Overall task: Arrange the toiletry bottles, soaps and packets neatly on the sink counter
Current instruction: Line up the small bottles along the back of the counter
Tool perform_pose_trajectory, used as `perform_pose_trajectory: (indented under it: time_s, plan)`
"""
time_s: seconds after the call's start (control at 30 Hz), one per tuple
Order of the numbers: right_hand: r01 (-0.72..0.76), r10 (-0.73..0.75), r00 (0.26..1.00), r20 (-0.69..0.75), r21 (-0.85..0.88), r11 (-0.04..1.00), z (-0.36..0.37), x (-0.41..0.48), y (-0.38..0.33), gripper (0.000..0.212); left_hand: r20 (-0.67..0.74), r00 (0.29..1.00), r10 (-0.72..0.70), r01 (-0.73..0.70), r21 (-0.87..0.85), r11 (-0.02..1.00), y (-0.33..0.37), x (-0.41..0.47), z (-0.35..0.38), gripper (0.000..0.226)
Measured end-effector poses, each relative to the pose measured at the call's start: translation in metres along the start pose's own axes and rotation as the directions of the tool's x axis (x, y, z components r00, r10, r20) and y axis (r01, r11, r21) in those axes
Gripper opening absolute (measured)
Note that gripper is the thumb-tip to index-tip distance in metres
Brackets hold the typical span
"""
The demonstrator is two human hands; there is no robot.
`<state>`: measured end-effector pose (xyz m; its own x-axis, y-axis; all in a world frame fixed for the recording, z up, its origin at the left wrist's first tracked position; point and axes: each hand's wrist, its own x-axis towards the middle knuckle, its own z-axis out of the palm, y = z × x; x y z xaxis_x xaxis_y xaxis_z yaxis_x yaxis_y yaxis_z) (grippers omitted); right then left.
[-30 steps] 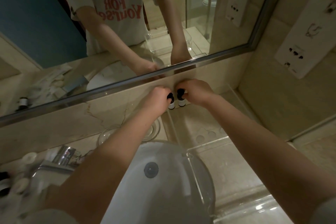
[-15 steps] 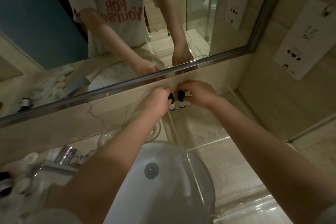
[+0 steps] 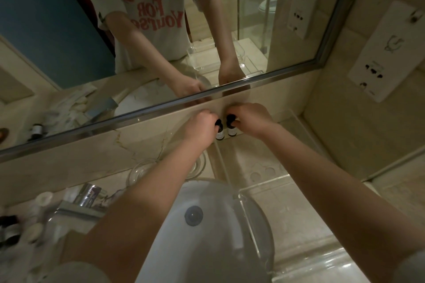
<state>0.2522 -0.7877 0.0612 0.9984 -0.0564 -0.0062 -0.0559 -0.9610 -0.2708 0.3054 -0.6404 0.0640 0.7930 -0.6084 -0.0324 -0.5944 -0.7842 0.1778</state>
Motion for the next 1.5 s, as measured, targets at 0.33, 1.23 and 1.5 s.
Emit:
perform_pose_trajectory:
  time_s: [0.33,1.23,1.5]
  plan:
    - [-0.064,0.057,0.989,-0.134,-0.046,0.997,-0.009,-0.036,-0.014,0.038,-0.016,1.000,-0.019,0.020,0.025,1.000,-0.004,-0.037,-0.023,0.038]
    - [0.296,-0.289,0.938,0.189,-0.009,0.955,0.104,-0.141,-0.391,0.040,0.090,0.848,-0.522,0.513,0.103,0.852,-0.258,-0.404,-0.035,0.037]
    - [0.420,-0.383,0.854,0.352,-0.029,0.907,0.150,-0.081,-0.493,0.047,0.163,0.620,-0.767,0.777,0.010,0.630,-0.382,-0.441,-0.031,0.053]
